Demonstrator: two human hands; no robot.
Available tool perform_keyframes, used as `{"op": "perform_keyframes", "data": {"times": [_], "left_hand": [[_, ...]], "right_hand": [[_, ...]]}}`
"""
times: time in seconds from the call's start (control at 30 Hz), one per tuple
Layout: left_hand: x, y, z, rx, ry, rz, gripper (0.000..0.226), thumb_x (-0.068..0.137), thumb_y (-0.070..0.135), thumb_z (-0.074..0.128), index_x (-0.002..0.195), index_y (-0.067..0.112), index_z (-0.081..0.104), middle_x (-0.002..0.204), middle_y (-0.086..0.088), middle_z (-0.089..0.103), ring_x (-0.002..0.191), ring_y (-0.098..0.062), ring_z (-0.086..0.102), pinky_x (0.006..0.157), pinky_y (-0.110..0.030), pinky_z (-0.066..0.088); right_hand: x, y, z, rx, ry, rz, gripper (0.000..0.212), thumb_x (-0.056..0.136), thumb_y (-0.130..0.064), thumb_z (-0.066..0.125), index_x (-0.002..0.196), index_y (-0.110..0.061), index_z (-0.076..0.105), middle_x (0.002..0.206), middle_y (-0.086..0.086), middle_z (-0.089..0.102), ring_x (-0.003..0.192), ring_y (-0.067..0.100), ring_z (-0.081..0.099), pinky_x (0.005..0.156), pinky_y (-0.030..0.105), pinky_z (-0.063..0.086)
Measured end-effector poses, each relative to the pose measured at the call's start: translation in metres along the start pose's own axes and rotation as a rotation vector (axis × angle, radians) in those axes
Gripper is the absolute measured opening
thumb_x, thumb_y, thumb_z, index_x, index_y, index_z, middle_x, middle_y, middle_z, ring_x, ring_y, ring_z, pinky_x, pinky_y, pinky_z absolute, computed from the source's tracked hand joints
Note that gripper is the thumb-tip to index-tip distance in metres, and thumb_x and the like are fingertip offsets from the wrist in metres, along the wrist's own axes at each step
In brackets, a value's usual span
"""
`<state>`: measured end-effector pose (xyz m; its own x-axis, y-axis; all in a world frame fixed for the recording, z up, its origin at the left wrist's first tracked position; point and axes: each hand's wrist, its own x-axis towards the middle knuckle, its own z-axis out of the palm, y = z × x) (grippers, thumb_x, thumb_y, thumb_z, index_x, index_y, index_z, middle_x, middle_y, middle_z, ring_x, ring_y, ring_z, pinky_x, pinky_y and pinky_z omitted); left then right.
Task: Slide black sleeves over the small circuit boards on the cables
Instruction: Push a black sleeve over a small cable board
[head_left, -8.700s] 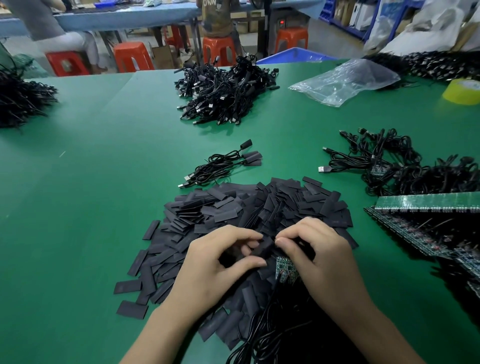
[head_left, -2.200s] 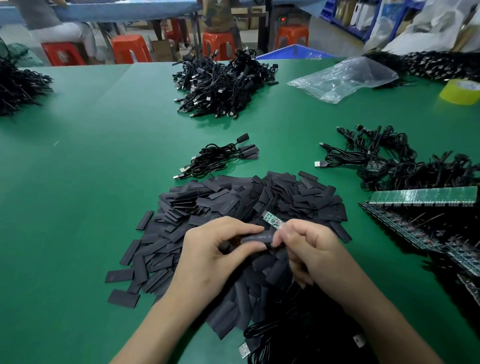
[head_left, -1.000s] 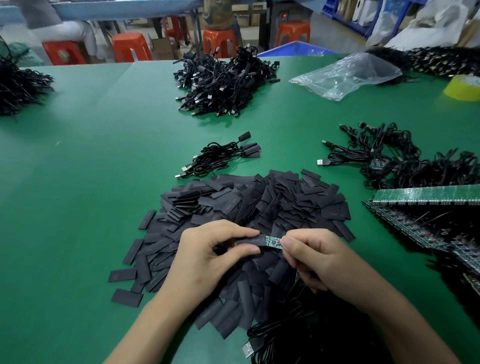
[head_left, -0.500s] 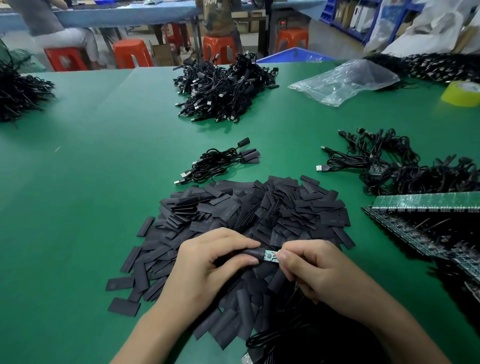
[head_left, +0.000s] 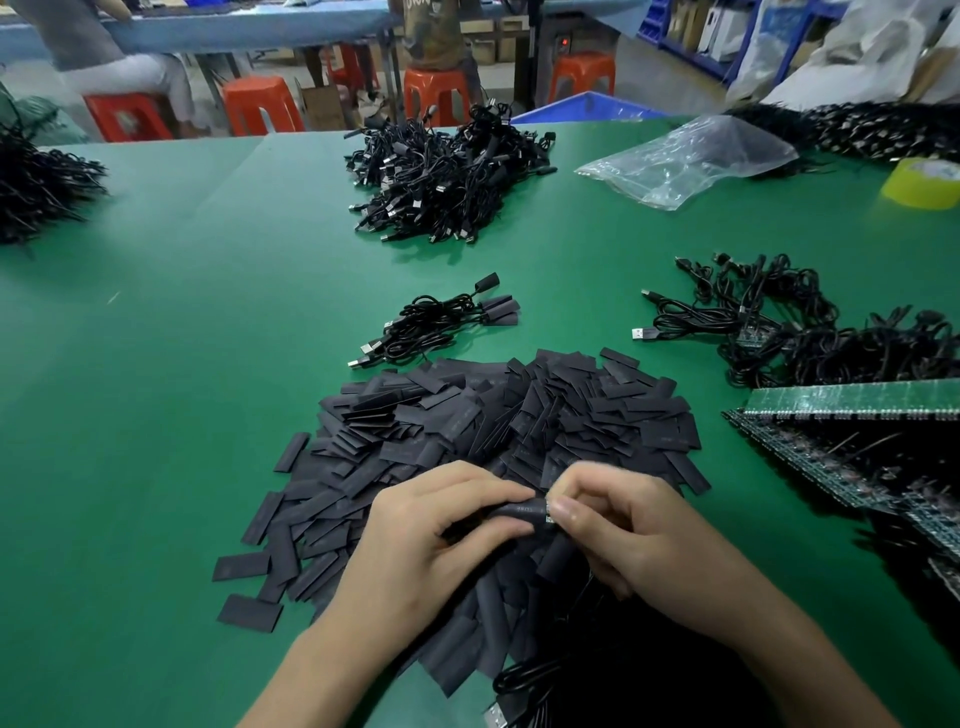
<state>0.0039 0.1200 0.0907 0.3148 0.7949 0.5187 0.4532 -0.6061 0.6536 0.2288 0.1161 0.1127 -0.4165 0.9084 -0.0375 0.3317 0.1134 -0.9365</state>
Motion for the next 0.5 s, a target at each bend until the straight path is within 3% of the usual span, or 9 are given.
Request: {"op": "perform_keyframes", "data": {"times": [0.1,0.2,0.33,0.5], "left_hand": [[-0.0006,-0.0006,0.0004,-0.010,0.024,-0.017,0.018,0.088,0.026,0.080,0.105,0.019,0.080,0.100,0.016,0.071,0.093,-0.004,0.069,0.083,-0.016,0.050],[-0.0008,-0.0021,0.0004,-0.019,0.044,-0.022,0.017,0.088,0.026,0.080,0.104,0.020,0.080,0.100,0.016,0.071,0.092,-0.006,0.070,0.082,-0.017,0.050],[-0.0019,-0.0036,-0.0001,-0.033,0.032,-0.003,0.017,0.089,0.025,0.080,0.105,0.019,0.079,0.100,0.015,0.070,0.091,-0.008,0.070,0.081,-0.018,0.050],[-0.0017,-0.0051,0.0014,-0.024,0.018,0.024,0.019,0.089,0.021,0.081,0.106,0.017,0.079,0.101,0.013,0.070,0.091,-0.006,0.069,0.081,-0.017,0.051]], "right_hand": [[-0.0001,-0.0008,-0.0028,0.015,0.056,-0.052,0.013,0.093,-0.038,0.061,0.098,-0.026,0.063,0.064,-0.002,0.054,0.054,0.011,0.050,0.057,0.028,0.043],[-0.0002,-0.0014,-0.0027,0.056,0.076,-0.067,0.002,0.093,-0.027,0.067,0.095,-0.027,0.065,0.069,-0.004,0.059,0.058,0.007,0.053,0.058,0.023,0.044],[-0.0005,0.0008,0.0002,0.012,0.120,-0.066,0.019,0.094,-0.012,0.072,0.087,-0.029,0.067,0.068,-0.013,0.060,0.062,0.002,0.052,0.060,0.016,0.041],[0.0002,0.0001,0.0021,-0.024,0.160,-0.049,0.018,0.093,-0.014,0.074,0.085,-0.029,0.068,0.069,-0.004,0.063,0.063,0.011,0.053,0.061,0.024,0.044]]}}
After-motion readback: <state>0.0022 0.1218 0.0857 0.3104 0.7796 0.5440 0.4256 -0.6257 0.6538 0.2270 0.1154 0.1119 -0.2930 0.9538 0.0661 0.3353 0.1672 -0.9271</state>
